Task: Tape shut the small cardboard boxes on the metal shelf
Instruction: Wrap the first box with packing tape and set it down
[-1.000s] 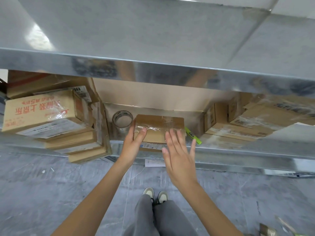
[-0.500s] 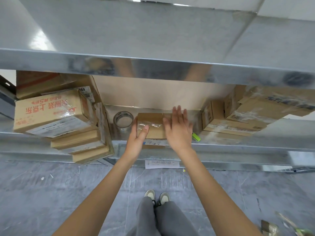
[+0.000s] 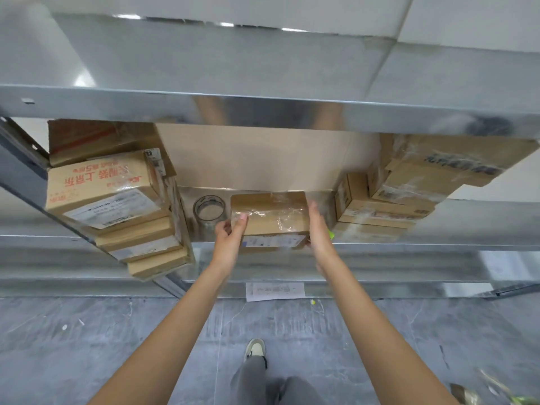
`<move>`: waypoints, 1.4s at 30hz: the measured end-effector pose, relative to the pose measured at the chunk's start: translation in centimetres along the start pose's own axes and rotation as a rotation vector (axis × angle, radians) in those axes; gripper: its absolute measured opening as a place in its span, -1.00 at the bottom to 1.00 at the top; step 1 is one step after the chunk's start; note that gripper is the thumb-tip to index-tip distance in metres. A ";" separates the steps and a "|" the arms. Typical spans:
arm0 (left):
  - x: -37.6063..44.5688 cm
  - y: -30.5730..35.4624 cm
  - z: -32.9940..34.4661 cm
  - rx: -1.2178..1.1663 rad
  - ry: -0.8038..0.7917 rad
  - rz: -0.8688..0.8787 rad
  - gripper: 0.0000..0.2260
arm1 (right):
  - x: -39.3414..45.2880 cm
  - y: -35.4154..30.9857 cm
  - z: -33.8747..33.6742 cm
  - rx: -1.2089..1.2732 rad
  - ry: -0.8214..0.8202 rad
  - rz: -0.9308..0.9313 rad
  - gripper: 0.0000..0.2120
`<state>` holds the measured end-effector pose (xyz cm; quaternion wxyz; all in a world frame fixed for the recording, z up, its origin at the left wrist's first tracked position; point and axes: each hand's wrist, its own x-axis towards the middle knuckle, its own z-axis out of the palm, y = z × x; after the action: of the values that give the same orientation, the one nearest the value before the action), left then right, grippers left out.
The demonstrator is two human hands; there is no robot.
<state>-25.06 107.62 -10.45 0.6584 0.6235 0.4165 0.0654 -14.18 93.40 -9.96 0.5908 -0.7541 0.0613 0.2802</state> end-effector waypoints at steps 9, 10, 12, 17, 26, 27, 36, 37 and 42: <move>-5.4 3.6 1.6 -0.132 0.028 0.096 -0.50 | -5.1 0.0 -4.5 0.055 -0.038 -0.162 -0.19; -6.4 3.8 2.0 -0.136 0.028 0.113 -0.51 | -5.8 -0.1 -5.2 0.059 -0.044 -0.179 -0.20; -8.3 4.2 2.6 -0.138 0.022 0.167 -0.53 | -7.5 -0.6 -6.6 0.056 -0.047 -0.220 -0.16; -12.6 6.3 3.3 -0.146 0.007 0.265 -0.60 | -12.0 -2.5 -9.4 0.066 -0.079 -0.420 -0.13; -17.9 10.9 1.4 -0.161 0.084 0.439 -0.57 | -17.2 -7.1 -11.1 -0.007 -0.125 -0.662 -0.09; -18.3 11.7 1.0 -0.171 0.088 0.488 -0.51 | -17.6 -7.6 -11.3 -0.023 -0.137 -0.716 -0.11; -18.8 21.8 -3.9 -0.121 0.090 0.669 -0.45 | -18.1 -19.4 -8.6 -0.038 -0.135 -0.809 -0.61; -18.3 22.7 -4.6 -0.115 0.081 0.676 -0.43 | -17.9 -20.8 -7.9 -0.058 -0.144 -0.770 -0.59; -15.3 26.0 -8.2 -0.165 0.072 0.658 -0.49 | -15.6 -26.4 -3.3 -0.113 -0.114 -0.659 -0.54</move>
<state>-28.78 110.24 20.50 0.6351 0.6664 0.2092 0.3298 -14.86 94.40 20.86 0.6092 -0.7482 -0.2346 0.1186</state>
